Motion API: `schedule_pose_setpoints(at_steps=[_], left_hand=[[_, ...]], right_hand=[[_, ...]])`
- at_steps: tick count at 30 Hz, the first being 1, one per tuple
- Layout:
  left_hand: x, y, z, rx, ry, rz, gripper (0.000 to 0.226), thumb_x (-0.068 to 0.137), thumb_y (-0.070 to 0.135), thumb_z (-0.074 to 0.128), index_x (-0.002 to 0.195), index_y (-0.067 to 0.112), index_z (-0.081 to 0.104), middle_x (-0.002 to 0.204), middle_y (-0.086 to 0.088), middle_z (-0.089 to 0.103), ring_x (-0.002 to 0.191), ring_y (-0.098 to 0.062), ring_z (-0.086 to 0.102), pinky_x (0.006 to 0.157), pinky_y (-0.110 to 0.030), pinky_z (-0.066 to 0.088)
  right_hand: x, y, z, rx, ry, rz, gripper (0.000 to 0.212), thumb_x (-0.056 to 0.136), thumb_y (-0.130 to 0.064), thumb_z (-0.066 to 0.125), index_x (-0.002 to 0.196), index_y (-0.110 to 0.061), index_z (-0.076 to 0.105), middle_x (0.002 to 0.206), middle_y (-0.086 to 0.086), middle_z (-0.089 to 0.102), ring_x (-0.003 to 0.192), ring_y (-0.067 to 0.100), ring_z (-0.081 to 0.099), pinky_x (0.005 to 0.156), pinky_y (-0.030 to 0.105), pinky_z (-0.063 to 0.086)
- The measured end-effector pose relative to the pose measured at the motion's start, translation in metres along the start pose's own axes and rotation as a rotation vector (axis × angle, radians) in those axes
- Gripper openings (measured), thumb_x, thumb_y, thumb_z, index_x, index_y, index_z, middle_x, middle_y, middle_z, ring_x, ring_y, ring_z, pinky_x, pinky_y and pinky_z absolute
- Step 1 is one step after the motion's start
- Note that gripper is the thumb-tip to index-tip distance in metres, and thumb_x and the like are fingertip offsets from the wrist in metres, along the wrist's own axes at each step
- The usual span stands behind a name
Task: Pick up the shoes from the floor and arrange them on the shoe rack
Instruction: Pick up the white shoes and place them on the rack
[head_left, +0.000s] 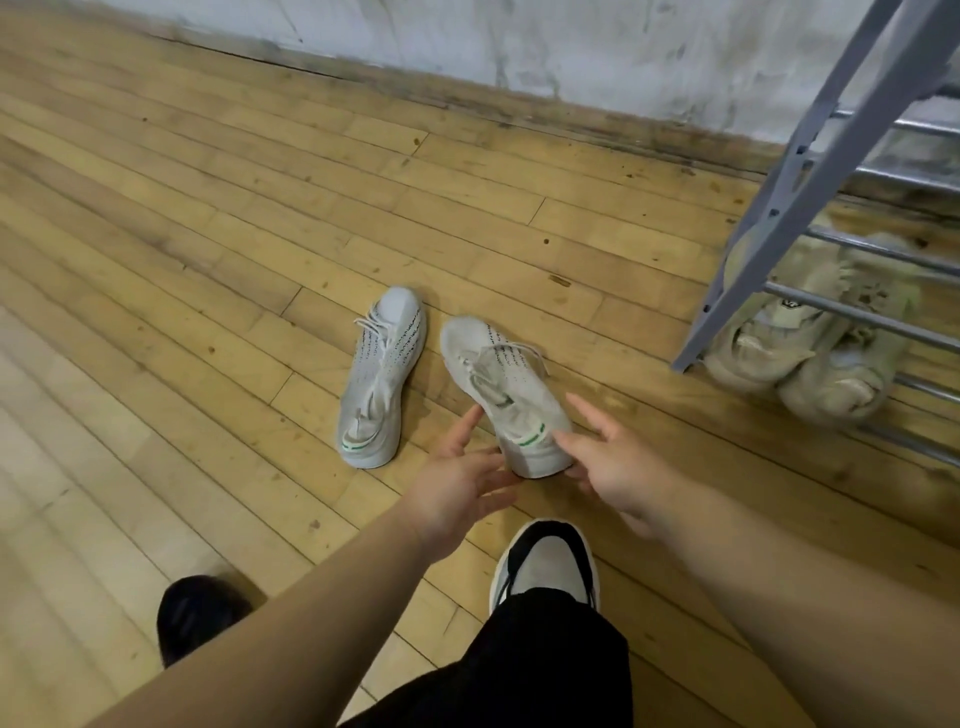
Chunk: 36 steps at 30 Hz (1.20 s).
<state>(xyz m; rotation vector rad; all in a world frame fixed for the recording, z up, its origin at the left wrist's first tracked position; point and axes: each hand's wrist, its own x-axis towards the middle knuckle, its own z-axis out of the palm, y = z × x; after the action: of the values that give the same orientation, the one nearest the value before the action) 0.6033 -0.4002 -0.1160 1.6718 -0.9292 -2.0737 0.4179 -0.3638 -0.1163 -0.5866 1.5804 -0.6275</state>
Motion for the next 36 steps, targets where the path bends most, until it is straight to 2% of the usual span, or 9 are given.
schedule_pose_setpoints(at_steps=[9, 12, 15, 19, 23, 26, 29, 31, 36], left_hand=[[-0.011, 0.014, -0.031, 0.038, 0.079, 0.055, 0.049, 0.102, 0.018, 0.058, 0.146, 0.039, 0.047, 0.116, -0.003, 0.077, 0.096, -0.019, 0.074, 0.086, -0.038, 0.051], [-0.028, 0.023, -0.044, 0.083, 0.116, 0.129, 0.042, 0.102, 0.024, 0.06, 0.137, 0.045, 0.05, 0.113, 0.0, 0.078, 0.097, -0.018, 0.075, 0.082, -0.036, 0.052], [-0.047, 0.03, -0.063, 0.229, 0.264, 0.242, 0.046, 0.1, 0.029, 0.065, 0.142, 0.042, 0.05, 0.115, 0.005, 0.075, 0.1, -0.016, 0.073, 0.084, -0.037, 0.056], [-0.047, 0.036, -0.099, 0.429, 0.574, 0.326, 0.062, 0.095, 0.042, 0.067, 0.152, 0.04, 0.042, 0.142, 0.003, 0.055, 0.107, -0.012, 0.063, 0.079, -0.028, 0.052], [-0.014, 0.033, -0.121, 0.761, 0.572, 0.189, 0.086, 0.089, 0.058, 0.068, 0.159, 0.048, 0.02, 0.165, -0.004, 0.02, 0.118, -0.021, 0.051, 0.072, -0.025, 0.046], [0.018, 0.028, -0.122, 0.952, 0.53, 0.061, 0.099, 0.081, 0.067, 0.071, 0.159, 0.051, 0.012, 0.164, -0.01, 0.018, 0.141, -0.038, 0.038, 0.092, -0.038, 0.051], [0.036, 0.019, -0.113, 1.182, 0.481, 0.002, 0.093, 0.087, 0.065, 0.064, 0.16, 0.045, 0.01, 0.15, -0.016, 0.042, 0.129, -0.037, 0.047, 0.106, -0.046, 0.045], [0.041, 0.014, -0.108, 1.172, 0.471, -0.014, 0.089, 0.085, 0.065, 0.06, 0.159, 0.049, 0.012, 0.137, -0.013, 0.052, 0.116, -0.035, 0.055, 0.097, -0.045, 0.051], [0.019, 0.008, -0.082, 0.813, 0.437, 0.092, 0.084, 0.086, 0.055, 0.062, 0.158, 0.048, 0.018, 0.138, -0.007, 0.04, 0.09, -0.023, 0.062, 0.054, -0.023, 0.049]], right_hand=[[-0.001, -0.02, 0.034, 0.261, -0.019, -0.007, 0.052, 0.099, -0.012, 0.064, 0.141, -0.039, 0.053, 0.121, -0.005, 0.069, 0.102, 0.013, 0.068, 0.086, 0.035, 0.058], [-0.014, -0.033, 0.045, 0.241, -0.036, -0.056, 0.059, 0.097, -0.008, 0.065, 0.14, -0.046, 0.052, 0.121, -0.008, 0.07, 0.104, 0.012, 0.07, 0.09, 0.037, 0.059], [-0.031, -0.05, 0.055, 0.151, -0.04, -0.13, 0.065, 0.095, -0.009, 0.066, 0.141, -0.052, 0.049, 0.125, -0.013, 0.068, 0.109, 0.011, 0.068, 0.097, 0.042, 0.057], [-0.049, -0.064, 0.059, 0.124, -0.023, -0.179, 0.068, 0.095, -0.006, 0.064, 0.144, -0.05, 0.048, 0.125, -0.012, 0.067, 0.111, 0.012, 0.067, 0.1, 0.044, 0.055], [-0.049, -0.053, 0.055, 0.113, 0.021, -0.202, 0.06, 0.097, -0.006, 0.06, 0.137, -0.051, 0.056, 0.116, -0.018, 0.071, 0.109, 0.008, 0.068, 0.101, 0.043, 0.055], [-0.044, -0.04, 0.045, 0.106, 0.054, -0.157, 0.059, 0.098, -0.005, 0.057, 0.121, -0.058, 0.062, 0.114, -0.021, 0.07, 0.109, 0.008, 0.067, 0.102, 0.043, 0.053], [-0.041, -0.028, 0.027, 0.09, 0.061, -0.106, 0.059, 0.098, -0.003, 0.057, 0.122, -0.057, 0.061, 0.112, -0.02, 0.067, 0.105, 0.009, 0.066, 0.1, 0.041, 0.055], [-0.039, -0.023, 0.016, 0.082, 0.076, -0.066, 0.06, 0.098, -0.002, 0.058, 0.131, -0.053, 0.058, 0.115, -0.016, 0.067, 0.105, 0.011, 0.066, 0.097, 0.041, 0.056], [-0.044, -0.018, -0.008, 0.119, 0.083, -0.051, 0.061, 0.097, 0.003, 0.058, 0.126, -0.051, 0.061, 0.112, -0.008, 0.072, 0.102, 0.016, 0.07, 0.094, 0.044, 0.058]])
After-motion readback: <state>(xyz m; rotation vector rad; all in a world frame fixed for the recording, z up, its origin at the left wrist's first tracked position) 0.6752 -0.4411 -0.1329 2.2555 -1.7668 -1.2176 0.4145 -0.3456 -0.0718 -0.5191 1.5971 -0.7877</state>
